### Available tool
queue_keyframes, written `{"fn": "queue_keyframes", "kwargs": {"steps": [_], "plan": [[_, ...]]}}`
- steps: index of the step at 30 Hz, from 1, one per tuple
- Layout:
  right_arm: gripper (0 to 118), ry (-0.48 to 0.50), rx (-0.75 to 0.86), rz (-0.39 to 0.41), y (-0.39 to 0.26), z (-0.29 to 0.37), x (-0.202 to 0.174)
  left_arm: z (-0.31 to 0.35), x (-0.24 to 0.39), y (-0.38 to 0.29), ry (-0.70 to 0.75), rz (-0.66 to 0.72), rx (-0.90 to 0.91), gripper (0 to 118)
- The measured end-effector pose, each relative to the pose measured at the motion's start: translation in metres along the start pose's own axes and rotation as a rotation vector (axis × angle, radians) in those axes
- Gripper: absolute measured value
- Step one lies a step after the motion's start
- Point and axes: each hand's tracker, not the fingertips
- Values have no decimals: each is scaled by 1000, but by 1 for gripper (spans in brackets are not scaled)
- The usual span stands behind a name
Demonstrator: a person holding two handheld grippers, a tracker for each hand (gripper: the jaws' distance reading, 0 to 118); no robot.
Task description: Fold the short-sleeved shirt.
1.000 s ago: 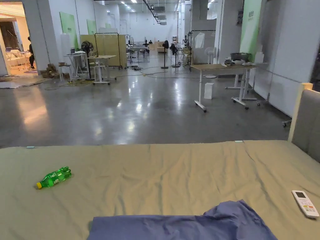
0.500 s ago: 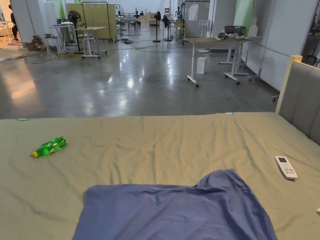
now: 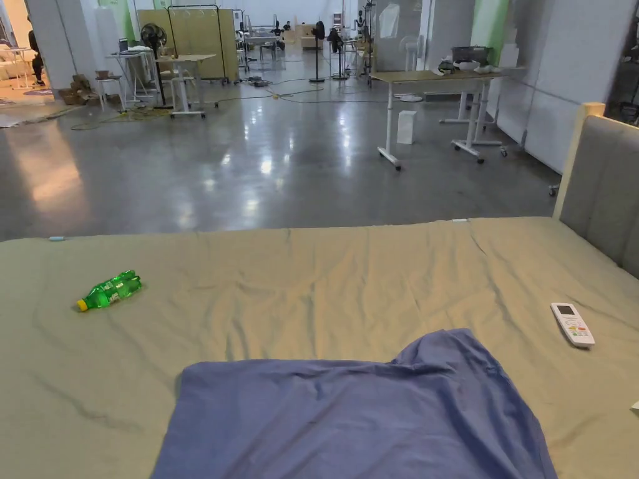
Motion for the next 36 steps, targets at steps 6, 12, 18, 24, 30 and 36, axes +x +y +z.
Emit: {"fn": "queue_keyframes", "kwargs": {"steps": [6,12,18,24,30,36], "plan": [[94,78,220,147,33,62,-64,64,65,41,77,-221,173,88],[93,103,345,262,43,79,-105,90,97,58,-16,-243,293,83],[47,119,437,394,45,98,-132,108,127,54,41,-339,433,12],[0,125,513,450,43,111,-141,110,134,55,-9,-352,363,0],[0,133,476,469,39,109,-145,103,129,52,-23,-344,339,0],[0,152,432,434,33,104,-142,80,100,54,-7,-280,268,0]]}}
